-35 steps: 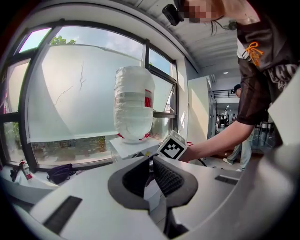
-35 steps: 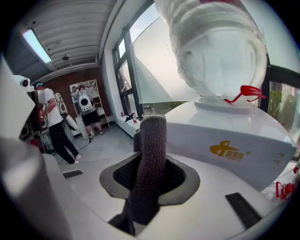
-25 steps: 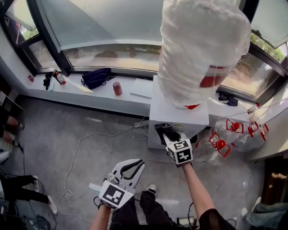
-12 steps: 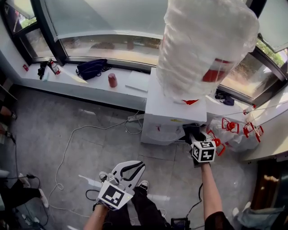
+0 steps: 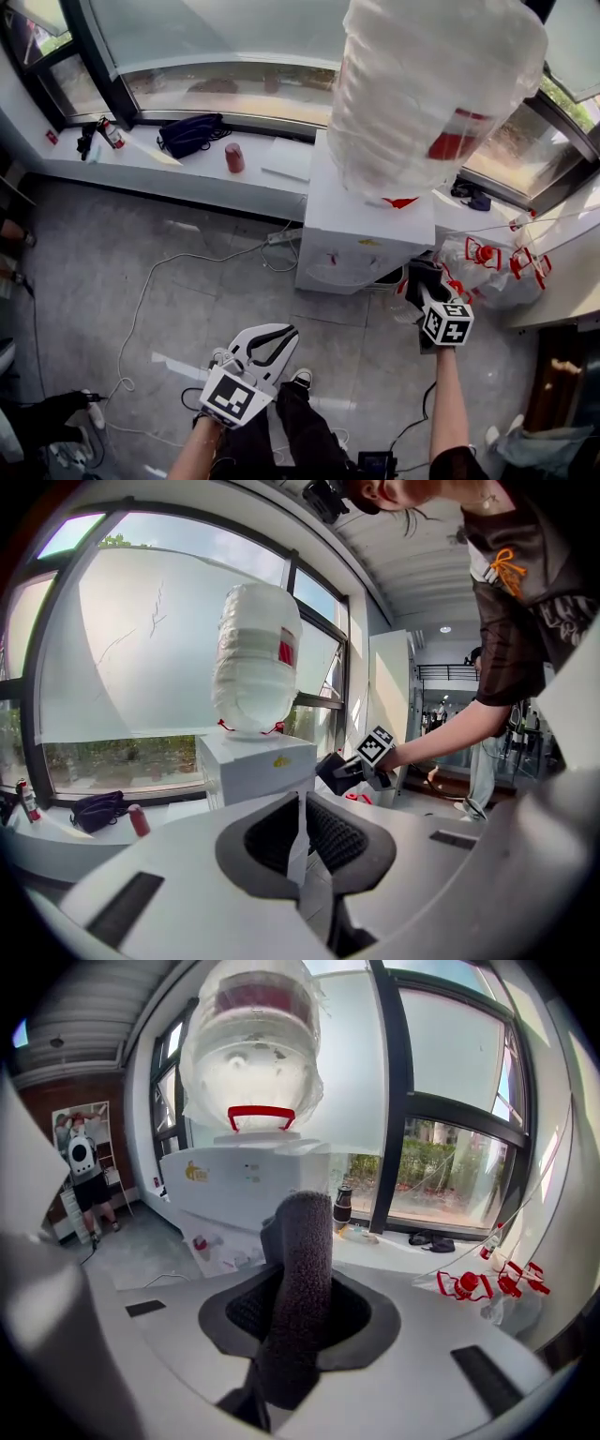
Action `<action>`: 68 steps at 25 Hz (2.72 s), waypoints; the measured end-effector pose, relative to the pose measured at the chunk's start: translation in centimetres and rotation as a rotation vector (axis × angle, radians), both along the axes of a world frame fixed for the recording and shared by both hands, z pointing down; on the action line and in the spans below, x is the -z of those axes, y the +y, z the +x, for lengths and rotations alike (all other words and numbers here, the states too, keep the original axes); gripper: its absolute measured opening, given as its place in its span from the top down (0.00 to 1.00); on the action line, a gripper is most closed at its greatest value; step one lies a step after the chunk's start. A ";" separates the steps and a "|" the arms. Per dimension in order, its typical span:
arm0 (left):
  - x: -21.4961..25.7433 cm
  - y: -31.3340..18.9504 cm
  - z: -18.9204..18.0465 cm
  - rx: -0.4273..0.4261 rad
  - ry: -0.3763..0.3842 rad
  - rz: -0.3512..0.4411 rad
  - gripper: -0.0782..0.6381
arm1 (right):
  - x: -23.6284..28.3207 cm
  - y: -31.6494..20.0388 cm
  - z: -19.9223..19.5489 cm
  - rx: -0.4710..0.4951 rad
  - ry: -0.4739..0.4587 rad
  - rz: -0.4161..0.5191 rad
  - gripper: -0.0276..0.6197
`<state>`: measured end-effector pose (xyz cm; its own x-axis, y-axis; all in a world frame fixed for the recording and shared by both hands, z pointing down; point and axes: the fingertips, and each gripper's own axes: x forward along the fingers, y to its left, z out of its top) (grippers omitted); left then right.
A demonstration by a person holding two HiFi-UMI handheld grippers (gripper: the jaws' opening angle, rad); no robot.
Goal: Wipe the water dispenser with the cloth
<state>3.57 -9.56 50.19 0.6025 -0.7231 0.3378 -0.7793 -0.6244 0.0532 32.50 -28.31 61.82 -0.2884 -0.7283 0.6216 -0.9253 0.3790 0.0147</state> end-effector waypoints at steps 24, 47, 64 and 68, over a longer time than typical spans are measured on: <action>-3.5 -2.8 -5.8 -0.030 -0.052 0.016 0.86 | -12.9 2.9 -24.7 0.348 0.005 -0.022 0.78; -6.7 -2.9 -3.7 -0.128 -0.045 -0.015 0.86 | -19.4 -3.2 -13.1 0.099 0.099 -0.112 0.78; -6.1 -2.3 -0.6 -0.206 -0.032 -0.043 0.86 | -19.2 1.1 -2.4 -0.121 0.076 -0.157 0.78; -6.5 -2.5 -1.1 -0.198 -0.031 -0.046 0.86 | -20.8 2.7 -7.7 -0.013 0.045 -0.183 0.78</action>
<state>2.47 -12.07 56.67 0.7202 -0.5751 0.3880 -0.6433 -0.7630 0.0630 24.80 -25.62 82.58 -0.2480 -0.6051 0.7565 -0.9302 0.3668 -0.0116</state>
